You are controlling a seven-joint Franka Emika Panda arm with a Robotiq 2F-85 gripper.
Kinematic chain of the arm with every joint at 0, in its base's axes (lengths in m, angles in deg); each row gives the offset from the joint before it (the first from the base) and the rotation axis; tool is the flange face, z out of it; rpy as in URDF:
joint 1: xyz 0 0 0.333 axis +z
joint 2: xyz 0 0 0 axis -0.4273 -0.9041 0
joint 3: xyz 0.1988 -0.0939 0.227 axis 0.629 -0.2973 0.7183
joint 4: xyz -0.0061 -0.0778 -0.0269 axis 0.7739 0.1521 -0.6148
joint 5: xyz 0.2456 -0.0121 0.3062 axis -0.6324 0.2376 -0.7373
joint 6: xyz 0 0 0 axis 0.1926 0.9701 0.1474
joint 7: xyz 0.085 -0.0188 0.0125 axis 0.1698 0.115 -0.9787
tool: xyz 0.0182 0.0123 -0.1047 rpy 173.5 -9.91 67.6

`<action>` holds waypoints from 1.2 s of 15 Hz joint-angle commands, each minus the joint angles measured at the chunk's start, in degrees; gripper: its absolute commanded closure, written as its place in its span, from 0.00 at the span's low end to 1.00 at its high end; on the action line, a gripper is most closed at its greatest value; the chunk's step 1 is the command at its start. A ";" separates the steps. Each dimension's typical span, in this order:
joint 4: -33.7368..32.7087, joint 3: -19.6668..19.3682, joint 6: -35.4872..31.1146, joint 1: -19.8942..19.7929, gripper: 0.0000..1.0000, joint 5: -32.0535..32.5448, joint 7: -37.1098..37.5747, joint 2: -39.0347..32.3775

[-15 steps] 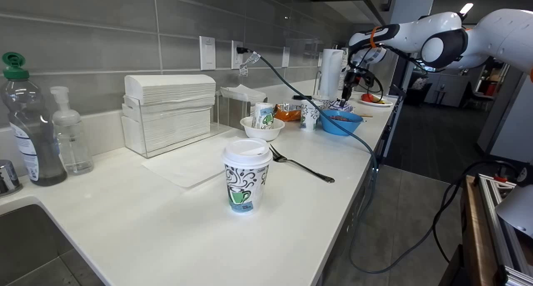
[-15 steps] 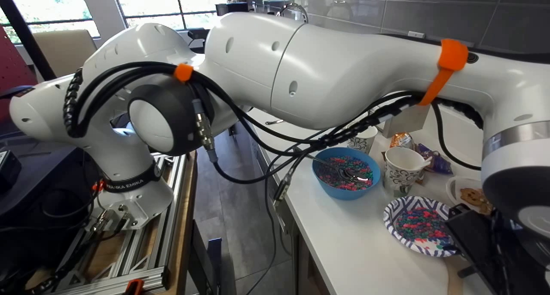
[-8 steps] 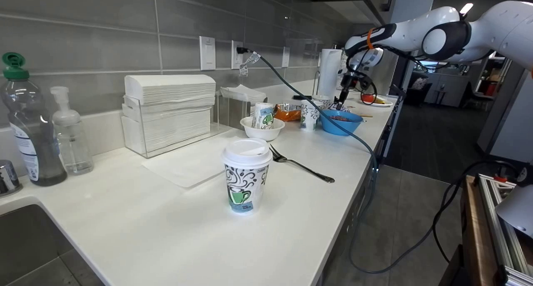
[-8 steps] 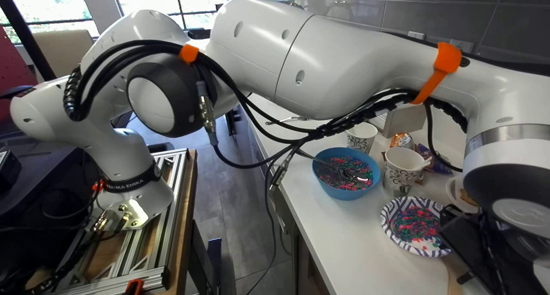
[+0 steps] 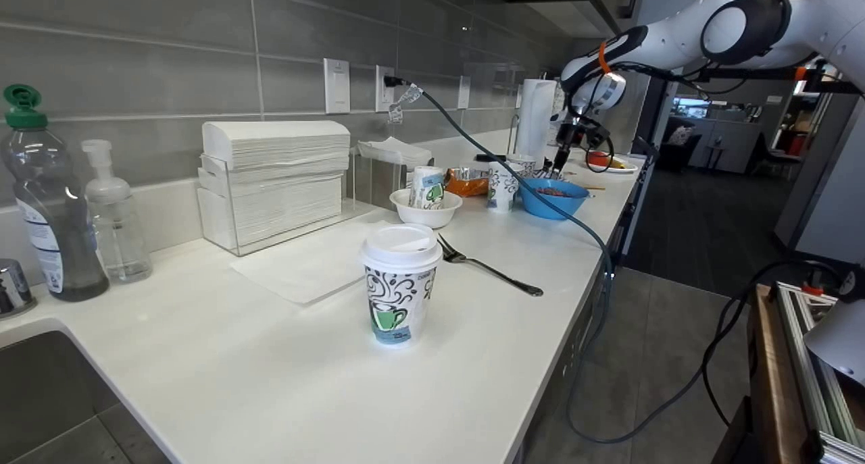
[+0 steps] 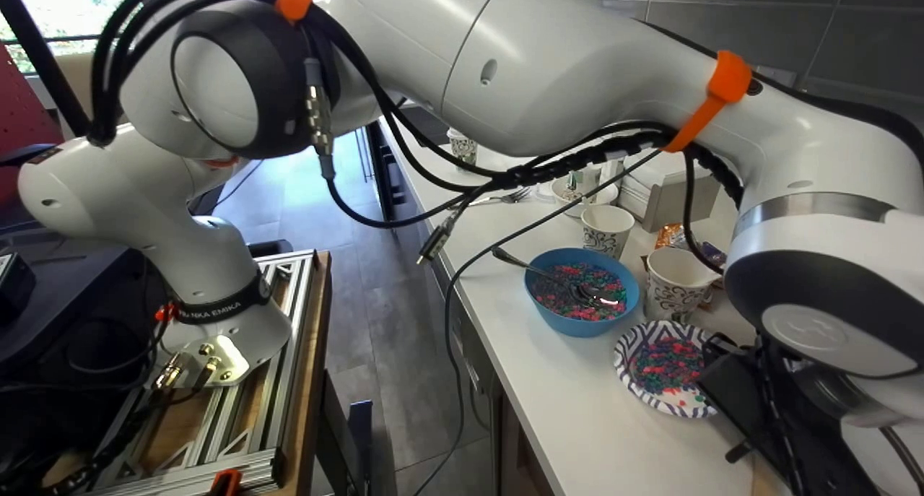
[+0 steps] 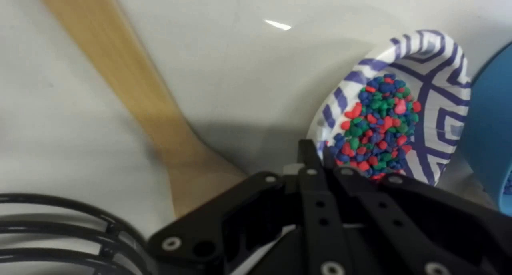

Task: Pour the contents in the white and black bowl on the right into the blue bowl.

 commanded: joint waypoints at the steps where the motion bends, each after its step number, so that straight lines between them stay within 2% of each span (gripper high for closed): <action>1: 13.58 0.11 -3.10 -0.86 1.00 -2.43 -0.53 8.18; 6: 20.73 -0.41 -2.09 -3.76 1.00 -6.24 1.15 12.68; 12: 23.17 -0.28 0.08 -8.90 1.00 -11.74 1.93 14.19; 15: 24.41 -0.49 0.69 -10.09 1.00 -13.82 2.35 15.28; 18: 26.61 -0.72 0.86 -9.25 1.00 -14.26 2.57 17.96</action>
